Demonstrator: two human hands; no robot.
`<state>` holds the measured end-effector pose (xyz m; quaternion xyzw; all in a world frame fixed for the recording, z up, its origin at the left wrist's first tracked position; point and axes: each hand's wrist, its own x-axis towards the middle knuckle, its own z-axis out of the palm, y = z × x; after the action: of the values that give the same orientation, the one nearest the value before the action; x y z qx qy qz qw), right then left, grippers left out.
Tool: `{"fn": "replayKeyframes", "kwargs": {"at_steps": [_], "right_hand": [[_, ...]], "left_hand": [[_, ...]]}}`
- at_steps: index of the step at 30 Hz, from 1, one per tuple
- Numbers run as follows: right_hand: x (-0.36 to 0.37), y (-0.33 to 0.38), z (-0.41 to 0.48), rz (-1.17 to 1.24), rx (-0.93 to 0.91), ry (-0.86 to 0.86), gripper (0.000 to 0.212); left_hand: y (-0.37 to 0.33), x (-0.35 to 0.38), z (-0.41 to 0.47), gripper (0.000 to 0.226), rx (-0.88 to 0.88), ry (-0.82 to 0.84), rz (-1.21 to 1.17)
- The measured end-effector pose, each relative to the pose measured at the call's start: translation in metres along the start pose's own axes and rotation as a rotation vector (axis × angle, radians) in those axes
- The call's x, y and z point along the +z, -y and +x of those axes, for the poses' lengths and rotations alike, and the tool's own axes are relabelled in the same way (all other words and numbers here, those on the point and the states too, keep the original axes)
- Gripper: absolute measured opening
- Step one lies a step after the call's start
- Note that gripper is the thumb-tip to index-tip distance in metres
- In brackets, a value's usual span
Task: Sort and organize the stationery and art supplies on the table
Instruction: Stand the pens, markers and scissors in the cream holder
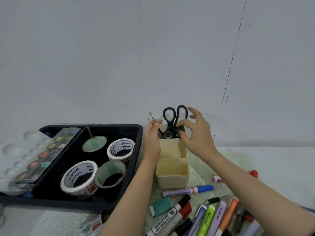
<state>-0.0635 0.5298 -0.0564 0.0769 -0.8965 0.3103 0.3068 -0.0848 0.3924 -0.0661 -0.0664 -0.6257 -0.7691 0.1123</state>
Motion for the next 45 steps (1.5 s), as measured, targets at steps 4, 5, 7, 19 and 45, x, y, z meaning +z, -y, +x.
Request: {"fn": "replayKeyframes", "kwargs": {"at_steps": [4, 5, 7, 19, 45], "right_hand": [[-0.008, 0.002, 0.001, 0.050, -0.016, 0.056, 0.009], [-0.009, 0.002, 0.002, 0.050, -0.022, 0.064, 0.011], [-0.009, 0.000, 0.003, 0.062, -0.025, 0.054, 0.012], [-0.009, -0.009, -0.005, -0.032, -0.003, 0.010, 0.009], [-0.012, 0.000, 0.026, 0.273, 0.324, -0.170, 0.018]], "left_hand": [[0.005, -0.009, -0.003, 0.037, -0.040, 0.056, -0.081], [0.005, -0.010, -0.006, 0.038, -0.055, 0.059, -0.104], [0.003, -0.011, -0.011, 0.039, -0.085, 0.051, -0.149], [0.003, -0.008, -0.010, 0.021, -0.001, 0.029, 0.012], [0.002, -0.010, -0.014, 0.019, 0.022, -0.076, 0.143]]}}
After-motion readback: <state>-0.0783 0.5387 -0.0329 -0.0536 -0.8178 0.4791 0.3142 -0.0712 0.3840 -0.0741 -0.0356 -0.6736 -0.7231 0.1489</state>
